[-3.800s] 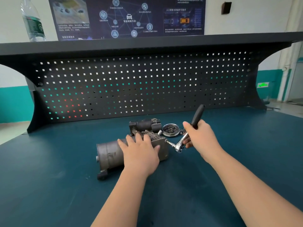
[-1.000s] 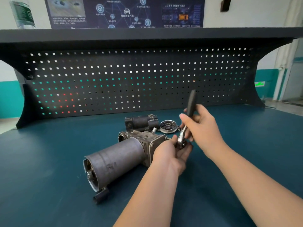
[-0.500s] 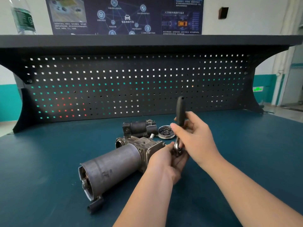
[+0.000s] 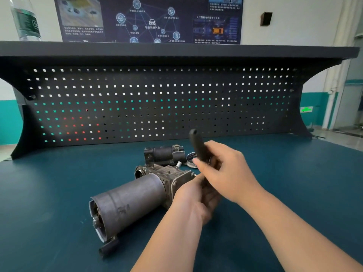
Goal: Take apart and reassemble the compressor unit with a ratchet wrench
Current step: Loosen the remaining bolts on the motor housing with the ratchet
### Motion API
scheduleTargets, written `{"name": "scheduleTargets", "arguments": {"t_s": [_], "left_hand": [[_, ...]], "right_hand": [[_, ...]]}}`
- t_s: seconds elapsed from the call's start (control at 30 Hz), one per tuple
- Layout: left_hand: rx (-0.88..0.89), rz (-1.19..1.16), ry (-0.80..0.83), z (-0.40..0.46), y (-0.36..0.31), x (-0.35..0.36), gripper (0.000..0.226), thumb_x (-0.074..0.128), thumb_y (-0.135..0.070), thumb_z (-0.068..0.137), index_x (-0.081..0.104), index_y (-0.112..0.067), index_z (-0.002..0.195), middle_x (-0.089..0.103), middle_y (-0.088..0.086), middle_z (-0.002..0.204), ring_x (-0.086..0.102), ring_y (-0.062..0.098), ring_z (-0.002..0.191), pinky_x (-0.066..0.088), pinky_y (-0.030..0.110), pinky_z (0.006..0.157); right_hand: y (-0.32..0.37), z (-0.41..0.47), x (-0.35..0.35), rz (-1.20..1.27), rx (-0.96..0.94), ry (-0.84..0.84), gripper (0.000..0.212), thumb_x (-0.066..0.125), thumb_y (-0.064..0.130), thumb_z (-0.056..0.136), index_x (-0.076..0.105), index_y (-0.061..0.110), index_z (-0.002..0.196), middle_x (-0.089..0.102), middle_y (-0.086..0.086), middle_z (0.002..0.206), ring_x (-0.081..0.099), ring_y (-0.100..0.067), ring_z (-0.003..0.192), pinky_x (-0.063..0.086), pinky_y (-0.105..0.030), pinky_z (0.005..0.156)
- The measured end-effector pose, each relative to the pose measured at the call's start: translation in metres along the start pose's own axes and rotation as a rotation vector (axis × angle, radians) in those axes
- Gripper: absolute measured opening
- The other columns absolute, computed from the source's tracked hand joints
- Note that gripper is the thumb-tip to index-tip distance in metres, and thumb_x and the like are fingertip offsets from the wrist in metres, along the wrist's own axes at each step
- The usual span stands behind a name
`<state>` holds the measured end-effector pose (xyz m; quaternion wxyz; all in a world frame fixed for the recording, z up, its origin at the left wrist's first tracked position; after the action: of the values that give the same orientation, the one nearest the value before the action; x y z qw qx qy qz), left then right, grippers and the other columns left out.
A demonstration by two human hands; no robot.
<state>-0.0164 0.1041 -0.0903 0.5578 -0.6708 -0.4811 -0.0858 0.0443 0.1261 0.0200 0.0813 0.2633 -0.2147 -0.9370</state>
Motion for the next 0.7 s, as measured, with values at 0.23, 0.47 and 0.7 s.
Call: {"name": "scheduleTargets", "arguments": {"t_s": [0.23,0.47,0.7], "left_hand": [[0.042,-0.034,-0.067,0.000,-0.001,-0.004,0.018,0.056,-0.012,0.093,0.059,0.005,0.100,0.059,0.018,0.077,0.058,0.033,0.109,0.046,0.040,0.083],[0.048,-0.064,-0.089,0.003,0.003,-0.003,0.018,0.057,-0.015,0.092,0.059,0.001,0.098,0.061,0.017,0.083,0.062,0.028,0.081,0.050,0.037,0.074],[0.042,-0.133,-0.083,0.003,0.002,-0.004,0.021,0.056,-0.016,0.093,0.062,0.000,0.106,0.065,0.017,0.085,0.063,0.026,0.071,0.054,0.039,0.073]], "right_hand": [[-0.093,-0.025,0.004,0.685,0.889,-0.286,0.016,0.059,0.010,0.090,0.054,0.009,0.075,0.056,-0.006,0.053,0.051,-0.010,0.035,0.040,-0.019,0.036],[-0.079,-0.014,0.002,0.592,0.665,-0.271,0.012,0.060,0.015,0.088,0.054,0.013,0.077,0.054,-0.005,0.056,0.049,-0.011,0.037,0.037,-0.021,0.036],[-0.045,-0.003,-0.005,0.295,0.390,-0.152,0.015,0.064,0.025,0.085,0.054,0.022,0.075,0.056,0.001,0.052,0.054,-0.016,0.044,0.042,-0.024,0.040]]}}
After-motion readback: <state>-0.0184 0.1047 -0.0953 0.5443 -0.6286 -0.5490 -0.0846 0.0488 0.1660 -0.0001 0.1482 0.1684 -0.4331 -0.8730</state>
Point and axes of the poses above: each hand's wrist, its own z-axis towards the middle knuckle, its own x-axis out of the palm, y = z × x, the point moved 8 cm from there along z, towards the middle knuckle
